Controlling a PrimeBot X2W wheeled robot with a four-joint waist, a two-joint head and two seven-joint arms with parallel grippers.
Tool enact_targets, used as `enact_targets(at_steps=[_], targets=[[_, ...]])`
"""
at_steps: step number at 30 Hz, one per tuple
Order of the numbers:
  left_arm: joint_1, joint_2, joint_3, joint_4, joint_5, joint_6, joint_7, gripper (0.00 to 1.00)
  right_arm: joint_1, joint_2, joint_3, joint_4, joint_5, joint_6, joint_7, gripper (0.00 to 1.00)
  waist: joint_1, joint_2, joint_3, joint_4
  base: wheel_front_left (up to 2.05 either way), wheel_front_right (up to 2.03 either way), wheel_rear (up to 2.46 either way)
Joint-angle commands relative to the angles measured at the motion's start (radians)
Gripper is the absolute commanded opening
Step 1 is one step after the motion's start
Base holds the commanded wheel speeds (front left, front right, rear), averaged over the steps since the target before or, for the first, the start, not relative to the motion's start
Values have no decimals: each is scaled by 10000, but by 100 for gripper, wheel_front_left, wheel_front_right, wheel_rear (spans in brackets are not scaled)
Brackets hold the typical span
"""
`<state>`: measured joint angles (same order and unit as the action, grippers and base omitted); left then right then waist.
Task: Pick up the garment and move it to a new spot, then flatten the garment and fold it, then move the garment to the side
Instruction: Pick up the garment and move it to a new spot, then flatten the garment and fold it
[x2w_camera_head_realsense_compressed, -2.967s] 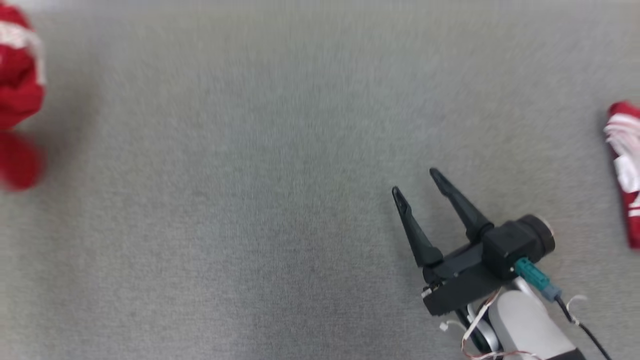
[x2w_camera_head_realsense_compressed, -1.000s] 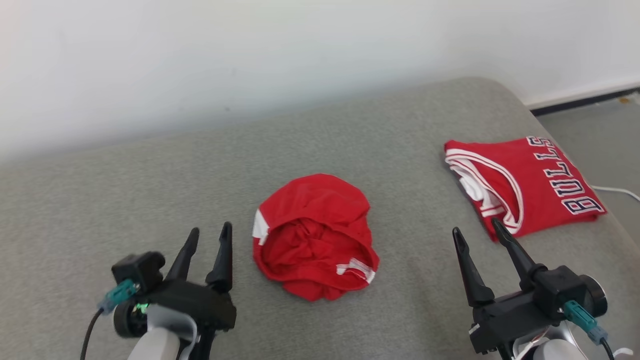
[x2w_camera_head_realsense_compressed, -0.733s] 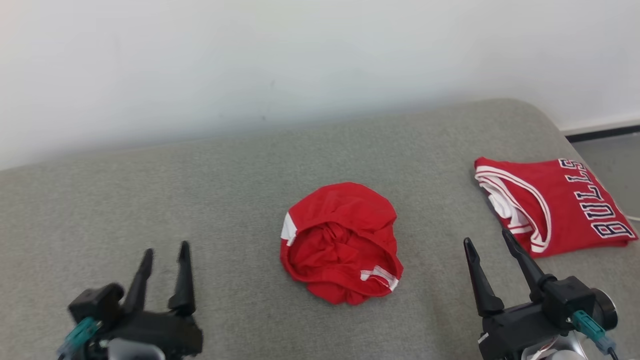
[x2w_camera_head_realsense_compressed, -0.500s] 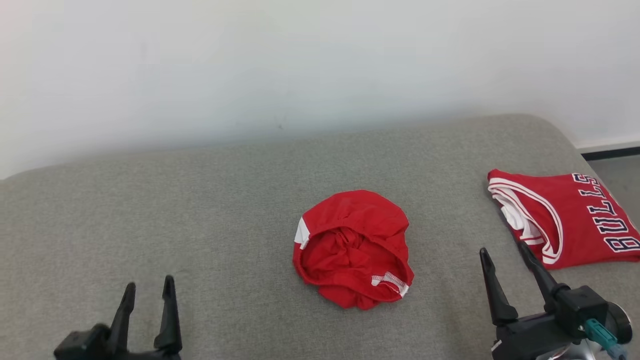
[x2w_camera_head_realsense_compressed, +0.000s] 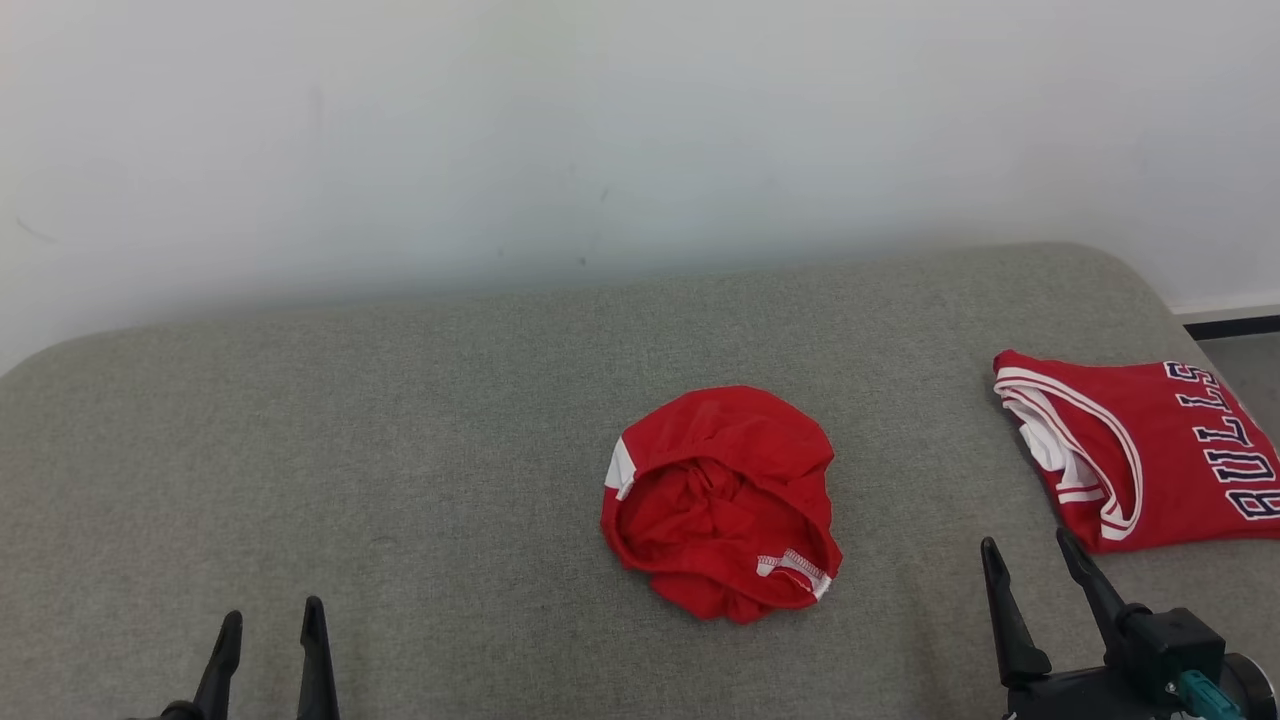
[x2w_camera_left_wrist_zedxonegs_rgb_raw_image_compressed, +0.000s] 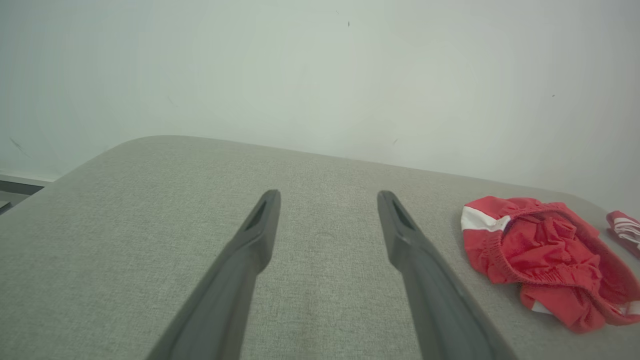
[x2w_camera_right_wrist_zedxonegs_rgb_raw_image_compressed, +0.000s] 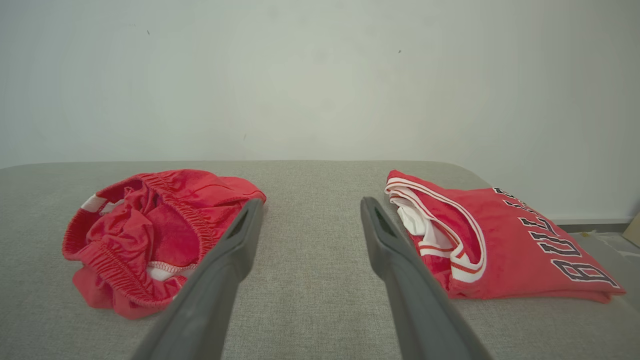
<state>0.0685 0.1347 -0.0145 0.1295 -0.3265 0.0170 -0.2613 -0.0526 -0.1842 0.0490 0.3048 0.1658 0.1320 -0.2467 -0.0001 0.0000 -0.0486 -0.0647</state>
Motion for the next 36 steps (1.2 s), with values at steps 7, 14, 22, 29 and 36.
enact_targets(at_steps=[7, 14, 22, 29, 36], targets=[[233, -177, 179, -105, 248, -33, -43, 100, -32, 109, 40, 103, -71, -30, -86, 100, 1, 0, 6, -30, 0, 0, 0], [154, -295, 284, 24, 262, -120, -44, 100, -80, 126, 78, 152, -132, -30, -115, 100, 1, 0, 20, -41, 0, 0, 0], [7, -389, 243, 26, 330, -165, -44, 100, -155, 99, 150, 187, -44, -30, -127, 100, 1, 0, 66, -76, 0, 0, 0], [-503, -373, -342, 90, 546, -457, 187, 100, -292, 83, 328, 172, -6, -30, -146, 100, 1, 0, 205, -432, 0, 0, 0], [-1476, -631, -1918, 809, 552, -1029, 992, 100, -571, 129, 738, 248, 55, -30, -156, 100, 1, 0, 548, -1392, 0, 0, 0]])
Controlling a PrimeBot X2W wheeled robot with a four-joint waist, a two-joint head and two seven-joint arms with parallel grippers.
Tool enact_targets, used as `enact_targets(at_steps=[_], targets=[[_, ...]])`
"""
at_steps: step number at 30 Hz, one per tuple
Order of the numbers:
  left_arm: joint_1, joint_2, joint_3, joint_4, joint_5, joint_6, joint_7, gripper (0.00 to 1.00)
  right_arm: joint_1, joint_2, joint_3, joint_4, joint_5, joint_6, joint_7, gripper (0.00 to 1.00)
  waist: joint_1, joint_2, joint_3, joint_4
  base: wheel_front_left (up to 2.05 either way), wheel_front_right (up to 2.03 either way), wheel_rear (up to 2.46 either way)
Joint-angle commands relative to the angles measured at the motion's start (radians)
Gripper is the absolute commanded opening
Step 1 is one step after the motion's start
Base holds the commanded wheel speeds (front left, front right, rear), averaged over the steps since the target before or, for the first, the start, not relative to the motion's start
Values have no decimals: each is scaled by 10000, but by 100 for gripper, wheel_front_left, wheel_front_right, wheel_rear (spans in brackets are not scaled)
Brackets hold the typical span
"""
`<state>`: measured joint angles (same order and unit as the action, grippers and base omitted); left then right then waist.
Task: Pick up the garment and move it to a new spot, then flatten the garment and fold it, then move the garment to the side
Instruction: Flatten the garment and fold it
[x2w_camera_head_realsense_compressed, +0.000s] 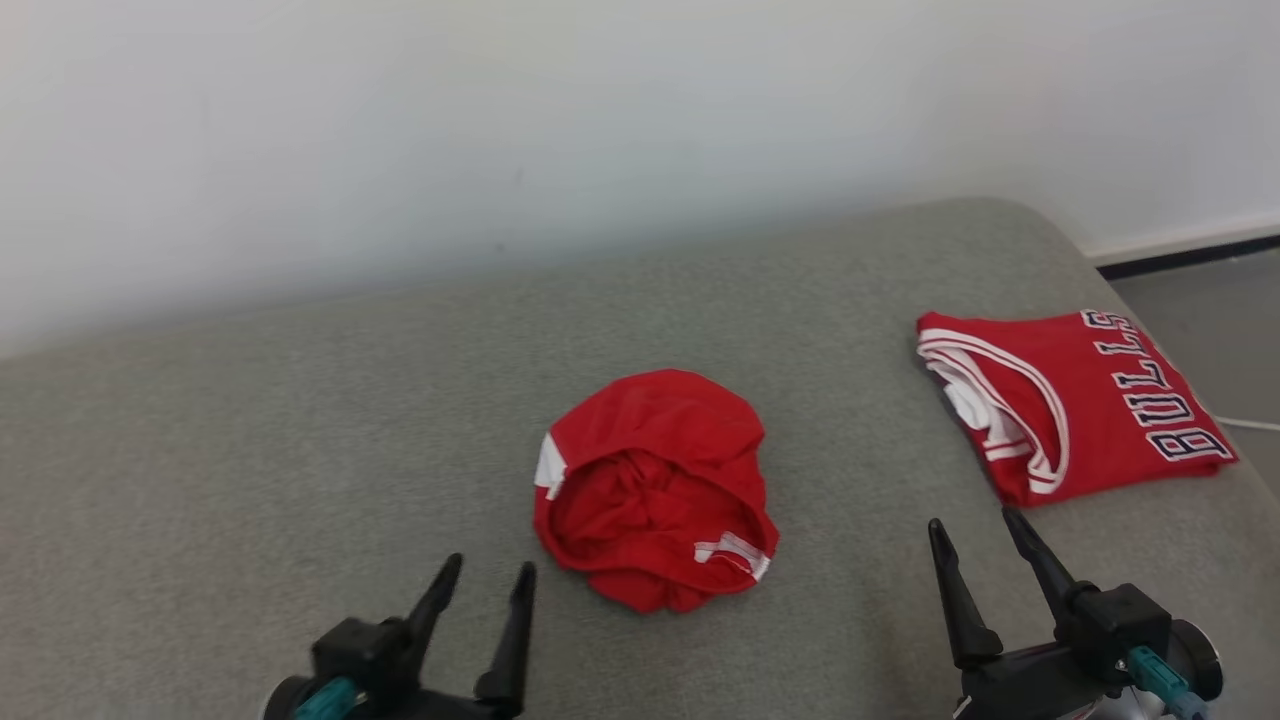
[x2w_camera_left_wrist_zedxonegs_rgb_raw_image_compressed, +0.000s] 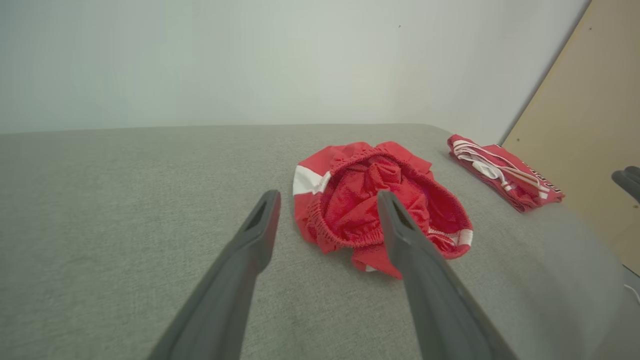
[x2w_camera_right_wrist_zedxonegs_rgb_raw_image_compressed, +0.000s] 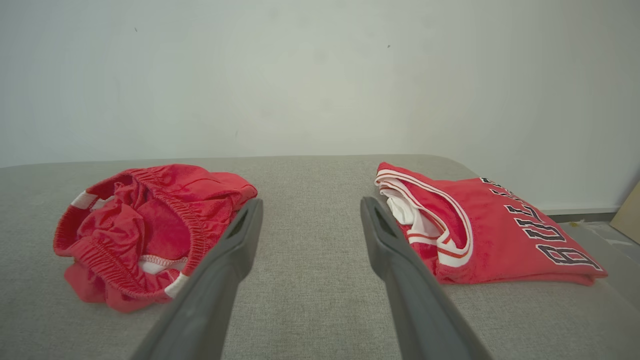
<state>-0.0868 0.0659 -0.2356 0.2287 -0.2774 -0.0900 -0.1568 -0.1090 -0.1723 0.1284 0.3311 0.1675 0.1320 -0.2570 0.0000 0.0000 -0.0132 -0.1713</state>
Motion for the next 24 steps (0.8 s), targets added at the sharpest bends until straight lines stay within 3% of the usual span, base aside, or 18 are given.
enact_targets(at_steps=[1, 10, 17, 21, 24], targets=[[-284, -8, -160, 223, -75, -91, 58, 100, -140, 40, 94, 18, 63, -30, -57, 100, 0, 0, 332, -694, 0, 0, 0], [-1653, -133, -1990, 1730, -811, -342, 508, 100, -457, 172, 287, 174, 160, -30, -73, 100, 0, 0, 858, -2071, 0, 0, 0], [-2636, -142, -2837, 2615, -1346, -382, 917, 100, -532, 250, 227, 123, 163, -30, -81, 100, 0, 0, 1116, -2609, 0, 0, 0], [-3257, -139, -3221, 3105, -1780, -79, 1057, 100, -570, 297, 305, 55, 161, -30, -83, 100, 0, 0, 1229, -2882, 0, 0, 0], [-3675, -140, -3420, 3565, -1930, 513, 1166, 100, -613, 313, 379, 40, 195, -30, -82, 100, 0, 0, 1297, -3059, 0, 0, 0]])
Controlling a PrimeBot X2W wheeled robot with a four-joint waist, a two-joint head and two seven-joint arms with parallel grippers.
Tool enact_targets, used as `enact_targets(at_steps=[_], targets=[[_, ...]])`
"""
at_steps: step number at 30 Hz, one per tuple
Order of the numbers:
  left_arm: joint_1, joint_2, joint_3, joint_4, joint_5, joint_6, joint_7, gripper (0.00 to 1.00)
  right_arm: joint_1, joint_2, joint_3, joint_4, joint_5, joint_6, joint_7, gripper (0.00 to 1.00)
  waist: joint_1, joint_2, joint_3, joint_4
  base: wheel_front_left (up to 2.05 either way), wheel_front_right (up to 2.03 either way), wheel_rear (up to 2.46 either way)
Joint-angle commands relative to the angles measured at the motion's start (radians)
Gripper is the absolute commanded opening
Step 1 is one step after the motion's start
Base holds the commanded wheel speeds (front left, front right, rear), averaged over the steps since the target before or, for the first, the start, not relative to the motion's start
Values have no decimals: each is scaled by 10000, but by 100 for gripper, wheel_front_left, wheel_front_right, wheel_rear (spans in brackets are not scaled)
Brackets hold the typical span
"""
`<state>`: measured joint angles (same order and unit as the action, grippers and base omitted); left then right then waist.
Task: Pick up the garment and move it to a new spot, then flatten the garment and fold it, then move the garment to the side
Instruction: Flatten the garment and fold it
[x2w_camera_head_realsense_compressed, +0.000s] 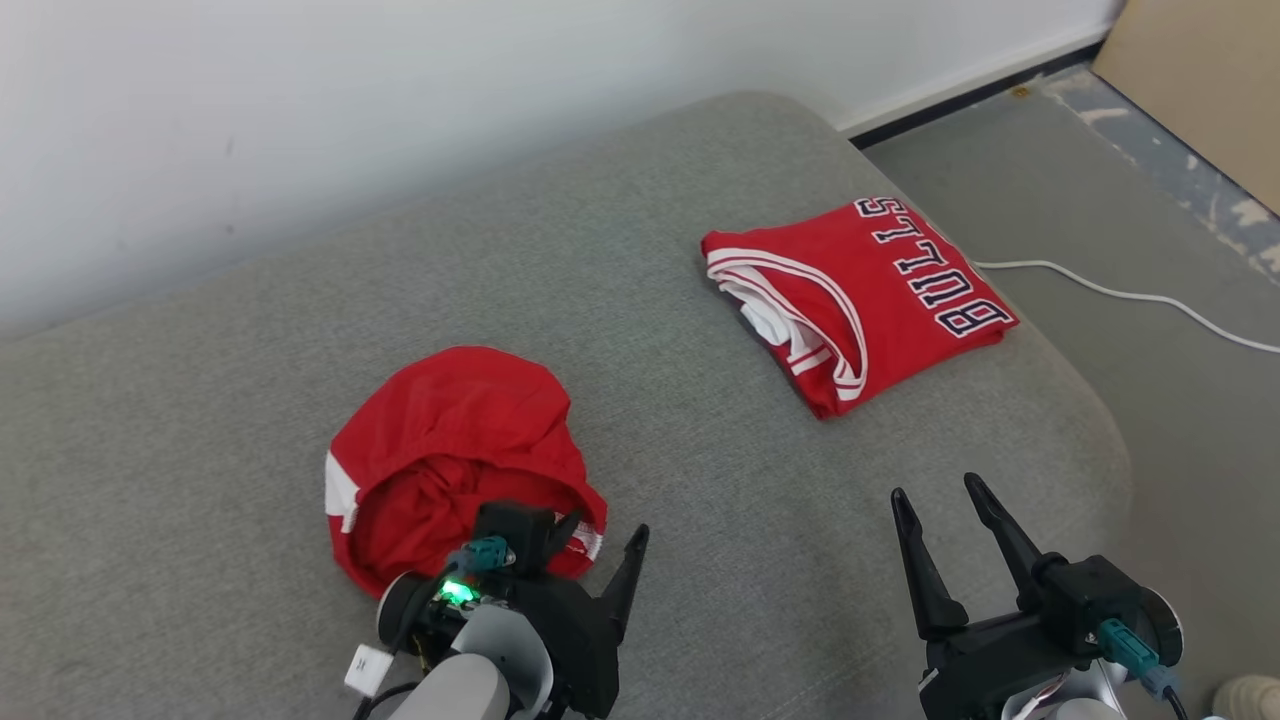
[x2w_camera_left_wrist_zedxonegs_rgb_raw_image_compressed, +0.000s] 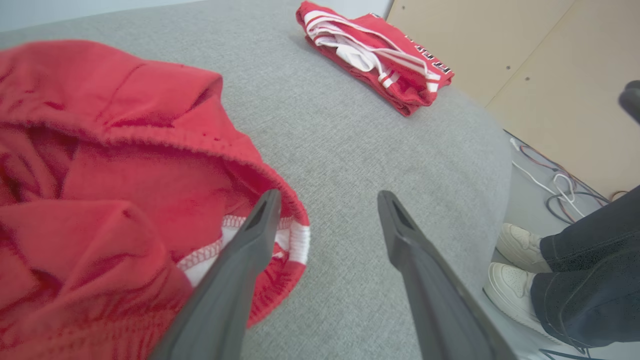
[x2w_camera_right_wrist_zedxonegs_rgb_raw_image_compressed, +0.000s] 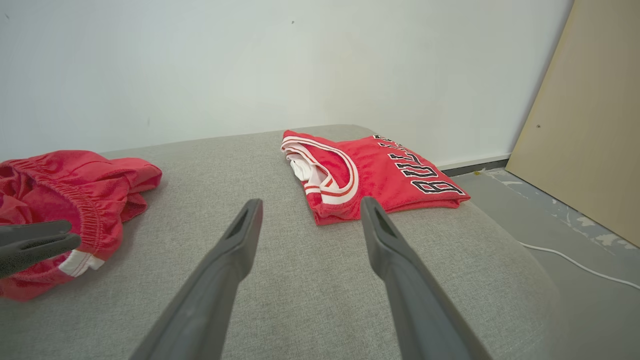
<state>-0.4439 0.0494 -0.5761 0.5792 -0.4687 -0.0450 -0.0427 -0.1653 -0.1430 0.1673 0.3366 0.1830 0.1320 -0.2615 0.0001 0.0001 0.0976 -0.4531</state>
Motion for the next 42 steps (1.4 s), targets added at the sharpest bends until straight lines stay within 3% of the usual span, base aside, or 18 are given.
enact_targets(at_steps=[1, 7, 10, 11, 12, 22, 36, 42], targets=[[-228, 25, -67, 263, -73, 296, 129, 100, -73, 30, 28, -29, 48, -30, -40, 100, -1, -1, 208, -292, 0, 0, 0], [-835, 21, -296, 1059, -569, 1080, 394, 100, -98, 29, 18, -79, 50, -30, -41, 100, -1, -1, 271, -464, 0, 0, 0], [-1043, 18, -428, 1383, -695, 1238, 434, 98, -62, 13, -8, -91, 57, -30, -41, 100, -1, -1, 276, -486, 0, 0, 0], [-1094, 19, -479, 1461, -764, 1223, 468, 22, -47, 10, -17, -96, 55, -30, -42, 100, -1, -1, 276, -485, 0, 0, 0], [-1123, 20, -565, 1581, -826, 1162, 535, 0, -26, 13, -22, -98, 50, -30, -40, 100, -1, -1, 271, -481, 0, 0, 0], [-1806, 18, -704, 1437, -1672, 933, -435, 0, 2, -3, -140, -112, -54, -30, -41, 100, -1, -1, 135, -120, 0, 0, 0], [-3954, 18, -438, -713, -3006, 781, -1406, 0, 115, -23, -160, -41, -63, -30, -41, 100, -1, -1, -172, 416, 0, 0, 0], [-3344, 451, -159, -1333, -3312, 883, -1287, 0, 261, -67, -285, -43, -35, -30, -41, 100, -1, -1, -231, 842, 0, 0, 0]])
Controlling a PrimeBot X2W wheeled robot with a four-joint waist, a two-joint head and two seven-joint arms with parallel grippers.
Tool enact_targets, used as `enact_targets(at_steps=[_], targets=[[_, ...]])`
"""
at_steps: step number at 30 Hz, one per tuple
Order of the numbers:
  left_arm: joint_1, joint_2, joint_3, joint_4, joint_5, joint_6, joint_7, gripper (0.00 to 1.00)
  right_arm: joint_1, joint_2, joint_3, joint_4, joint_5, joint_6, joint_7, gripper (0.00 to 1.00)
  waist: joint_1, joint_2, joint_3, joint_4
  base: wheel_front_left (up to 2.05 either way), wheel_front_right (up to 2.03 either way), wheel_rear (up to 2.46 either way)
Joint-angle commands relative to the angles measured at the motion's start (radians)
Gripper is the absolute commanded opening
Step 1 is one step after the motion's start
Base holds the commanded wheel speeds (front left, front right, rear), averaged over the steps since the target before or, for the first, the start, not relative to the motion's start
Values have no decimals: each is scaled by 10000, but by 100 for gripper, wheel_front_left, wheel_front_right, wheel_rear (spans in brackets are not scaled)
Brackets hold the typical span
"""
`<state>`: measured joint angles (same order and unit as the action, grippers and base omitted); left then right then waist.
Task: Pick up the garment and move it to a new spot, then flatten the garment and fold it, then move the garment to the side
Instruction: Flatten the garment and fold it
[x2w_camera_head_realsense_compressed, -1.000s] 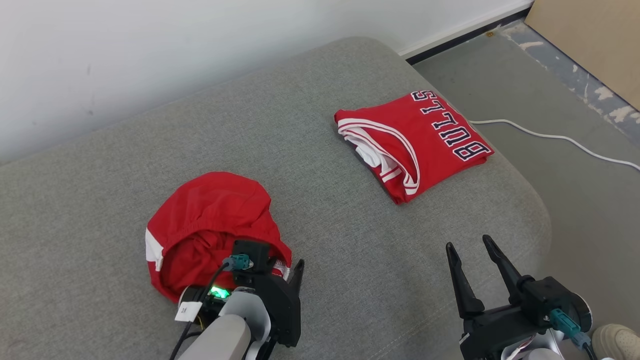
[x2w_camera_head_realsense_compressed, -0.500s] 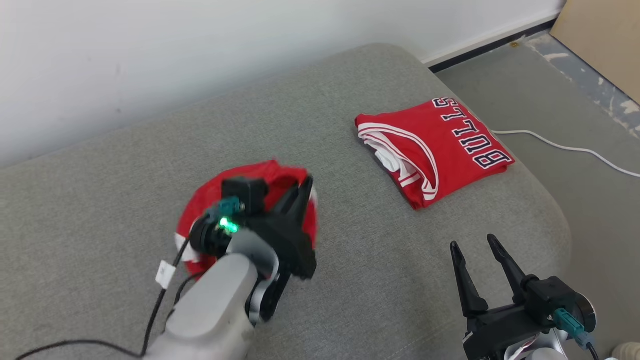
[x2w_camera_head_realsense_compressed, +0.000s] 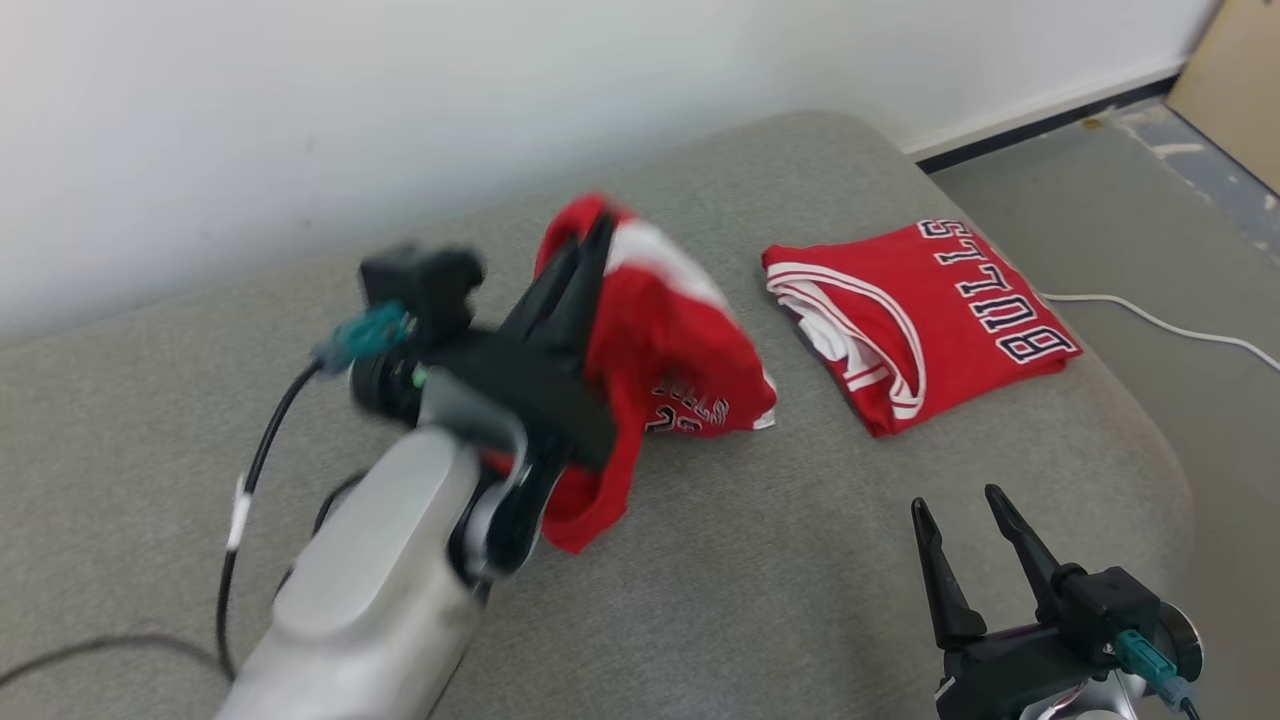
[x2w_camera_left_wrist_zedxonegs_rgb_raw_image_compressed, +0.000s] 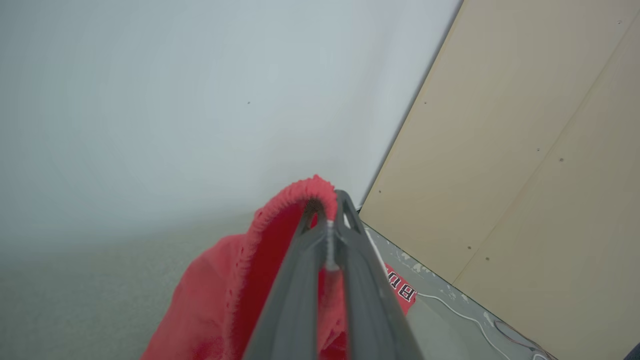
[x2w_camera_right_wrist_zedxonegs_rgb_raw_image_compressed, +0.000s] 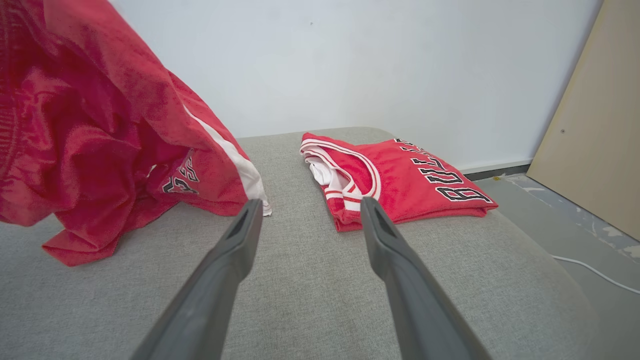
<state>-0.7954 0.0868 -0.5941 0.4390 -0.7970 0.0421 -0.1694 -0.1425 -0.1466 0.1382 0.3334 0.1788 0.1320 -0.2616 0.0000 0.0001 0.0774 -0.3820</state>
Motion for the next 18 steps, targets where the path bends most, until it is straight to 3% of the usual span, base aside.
enact_targets(at_steps=[1, 11, 18], targets=[[480, 223, 11, -22, -104, 44, 77, 0, 50, -27, -1, -21, 10, -30, -39, 100, 0, -1, -34, 221, 0, 0, 0], [3891, 2232, -52, -881, -170, 826, 683, 0, 195, -93, -41, -97, 18, -30, -39, 100, 0, -1, -58, 1208, 0, 0, 0], [4936, 2986, -30, -1207, -128, 1383, 917, 0, 134, -31, 90, -50, -48, -30, -40, 100, 0, -1, -121, 1551, 0, 0, 0]])
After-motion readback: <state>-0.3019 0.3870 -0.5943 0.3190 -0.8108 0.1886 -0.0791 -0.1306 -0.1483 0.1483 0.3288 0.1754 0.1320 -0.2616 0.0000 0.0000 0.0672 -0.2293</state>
